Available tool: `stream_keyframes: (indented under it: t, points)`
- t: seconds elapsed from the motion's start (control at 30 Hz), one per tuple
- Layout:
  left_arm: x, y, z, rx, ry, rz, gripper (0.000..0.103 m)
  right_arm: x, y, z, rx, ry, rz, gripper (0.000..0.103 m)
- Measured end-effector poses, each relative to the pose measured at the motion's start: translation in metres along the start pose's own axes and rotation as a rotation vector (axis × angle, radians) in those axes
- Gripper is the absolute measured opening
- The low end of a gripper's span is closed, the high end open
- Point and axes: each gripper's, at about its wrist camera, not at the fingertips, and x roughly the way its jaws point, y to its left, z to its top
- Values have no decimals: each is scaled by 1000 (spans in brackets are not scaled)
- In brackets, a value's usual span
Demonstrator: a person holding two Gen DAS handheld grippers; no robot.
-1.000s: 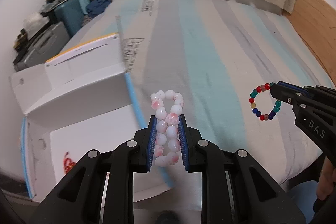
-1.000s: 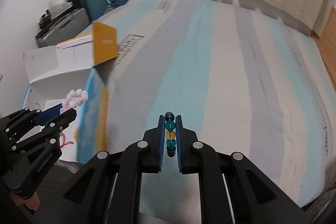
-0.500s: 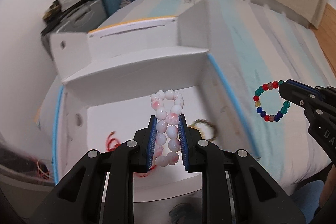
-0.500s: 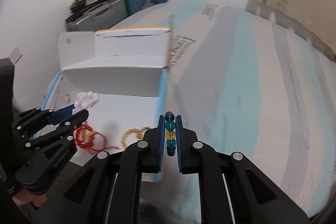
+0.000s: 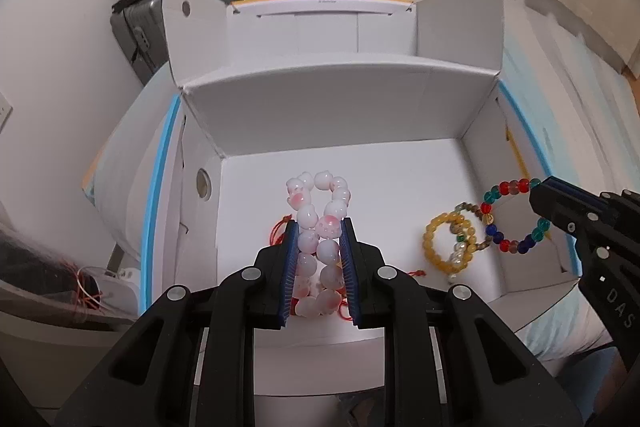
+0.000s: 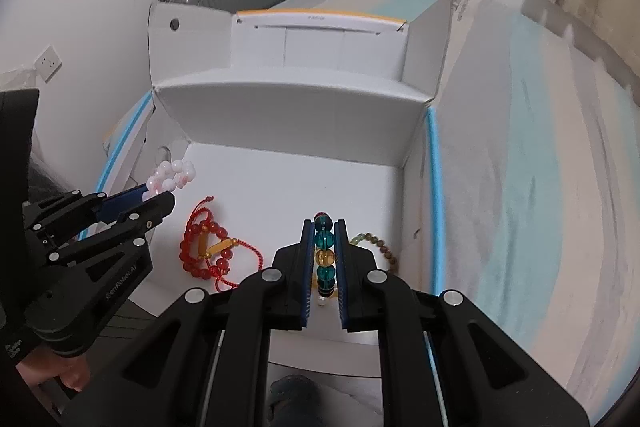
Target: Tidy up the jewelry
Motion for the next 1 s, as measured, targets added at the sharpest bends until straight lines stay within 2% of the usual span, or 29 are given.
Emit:
stream_keyframes:
  t: [0.43,0.47,0.5,0.53,0.6,0.63,0.67,0.7,0.77,0.87,0.93,1.0]
  points:
    - [18,11,-6,-28,28,0,23,27,7,0,17,52,-15,10]
    - [17,12,-6,-29,24,4,23,27,7,0,21,49,-14,17]
    - [14,13,-7,-31,19,8,27,26,6,0,23,43,-14,28]
    - [13,14,-7,-36,12,10,32,24,6,-1,25,36,-14,33]
    - [5,15,-9,-47,-12,11,48,20,6,-2,33,21,-15,47]
    - [2,15,-9,-50,-20,10,49,17,6,-4,35,12,-15,50]
    - [-3,15,-10,-53,-29,6,52,16,7,-5,34,5,-12,59]
    - [-6,15,-11,-56,-35,2,59,14,7,-6,36,-2,-11,66]
    - [-14,16,-14,-66,-58,5,68,12,6,-9,47,-12,-10,69]
    - [-26,16,-21,-67,-81,-2,74,4,3,-14,67,-36,-14,83]
    - [-34,18,-27,-72,-98,-5,81,-4,2,-20,77,-59,-24,84]
    - [-43,20,-33,-81,-117,-9,89,-10,2,-25,80,-68,-32,90]
